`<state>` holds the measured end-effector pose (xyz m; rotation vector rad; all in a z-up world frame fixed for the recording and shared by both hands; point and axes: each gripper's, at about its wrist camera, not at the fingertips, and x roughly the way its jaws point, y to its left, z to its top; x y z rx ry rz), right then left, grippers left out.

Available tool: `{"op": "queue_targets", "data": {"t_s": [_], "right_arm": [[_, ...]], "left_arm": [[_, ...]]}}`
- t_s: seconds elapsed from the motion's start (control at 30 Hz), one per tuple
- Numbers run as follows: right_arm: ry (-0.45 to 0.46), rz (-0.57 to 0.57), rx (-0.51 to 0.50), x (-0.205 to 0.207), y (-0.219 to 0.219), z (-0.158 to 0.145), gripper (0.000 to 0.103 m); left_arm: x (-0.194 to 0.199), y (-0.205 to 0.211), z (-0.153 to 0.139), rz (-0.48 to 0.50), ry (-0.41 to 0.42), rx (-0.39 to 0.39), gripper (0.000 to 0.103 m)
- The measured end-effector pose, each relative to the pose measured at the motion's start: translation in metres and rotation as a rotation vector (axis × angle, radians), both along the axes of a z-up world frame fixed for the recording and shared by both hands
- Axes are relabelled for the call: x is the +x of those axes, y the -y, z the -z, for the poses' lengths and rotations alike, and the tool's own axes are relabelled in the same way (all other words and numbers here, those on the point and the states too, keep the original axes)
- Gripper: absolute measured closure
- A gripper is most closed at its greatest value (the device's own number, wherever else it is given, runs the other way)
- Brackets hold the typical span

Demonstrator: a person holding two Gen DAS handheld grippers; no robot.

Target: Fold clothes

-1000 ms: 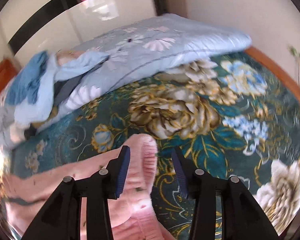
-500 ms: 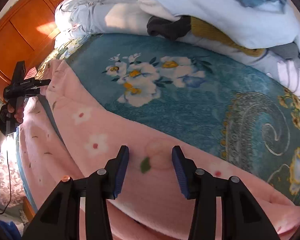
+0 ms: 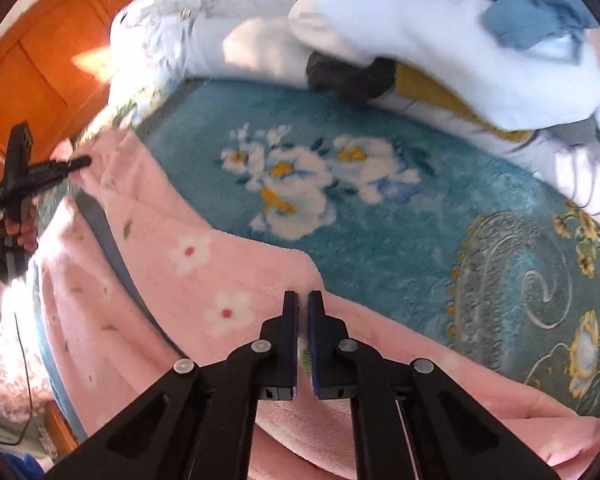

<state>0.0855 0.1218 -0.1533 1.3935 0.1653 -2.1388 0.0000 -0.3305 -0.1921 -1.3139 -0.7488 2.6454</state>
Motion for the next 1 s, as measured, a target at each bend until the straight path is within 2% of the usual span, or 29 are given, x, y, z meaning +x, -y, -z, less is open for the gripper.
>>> {"op": "queue_targets", "data": {"t_s": [0.03,0.1,0.17,0.2,0.33,0.4,0.5,0.53,0.57,0.6,0.67,0.7,0.8,0.87,0.93,1.0], "right_arm": [[-0.042,0.040,-0.017,-0.007,-0.009,-0.014,0.099],[-0.100,0.122,-0.049,-0.024,-0.027,-0.035,0.099],[-0.124,0.180,-0.006,-0.045,-0.030,-0.032,0.100],[-0.136,0.209,0.015,-0.056,-0.032,-0.030,0.100],[-0.044,0.269,0.010,-0.080,-0.026,0.011,0.100],[-0.022,0.291,0.022,-0.081,-0.022,0.027,0.100],[-0.050,0.315,0.012,-0.079,-0.027,0.020,0.099],[-0.073,0.328,0.006,-0.076,-0.031,0.011,0.098],[-0.102,0.338,-0.001,-0.072,-0.038,0.000,0.097],[-0.131,0.348,-0.007,-0.067,-0.045,-0.012,0.094],[-0.178,0.371,-0.041,-0.054,-0.063,-0.035,0.082],[-0.196,0.384,-0.069,-0.047,-0.075,-0.046,0.072],[-0.225,0.419,-0.125,-0.016,-0.113,-0.066,0.063],[-0.228,0.449,-0.105,0.005,-0.136,-0.070,0.062],[-0.229,0.483,-0.067,0.027,-0.159,-0.068,0.062],[-0.222,0.527,-0.039,0.048,-0.185,-0.065,0.061]], "left_arm": [[0.004,0.003,-0.014,0.006,-0.036,0.003,0.096],[0.011,0.005,-0.036,0.013,-0.085,-0.052,0.096],[0.012,0.009,-0.040,0.015,-0.076,-0.130,0.096],[0.009,0.012,-0.034,0.007,-0.044,-0.163,0.096],[0.005,0.022,0.019,-0.017,0.139,-0.249,0.096],[0.012,0.023,0.042,-0.033,0.208,-0.244,0.093],[0.025,0.028,0.052,-0.060,0.216,-0.151,0.091],[0.029,0.030,0.055,-0.069,0.219,-0.119,0.088],[0.033,0.036,0.053,-0.093,0.215,-0.074,0.073],[0.037,0.042,0.050,-0.117,0.210,-0.028,0.053],[0.046,0.053,0.044,-0.160,0.197,0.065,0.038],[0.047,0.056,0.044,-0.168,0.202,0.090,0.038],[0.049,0.063,0.047,-0.174,0.213,0.164,0.038],[0.041,0.063,0.050,-0.189,0.205,0.208,0.038],[0.031,0.065,0.056,-0.207,0.191,0.291,0.038],[0.020,0.064,0.060,-0.219,0.204,0.306,0.041]]}}
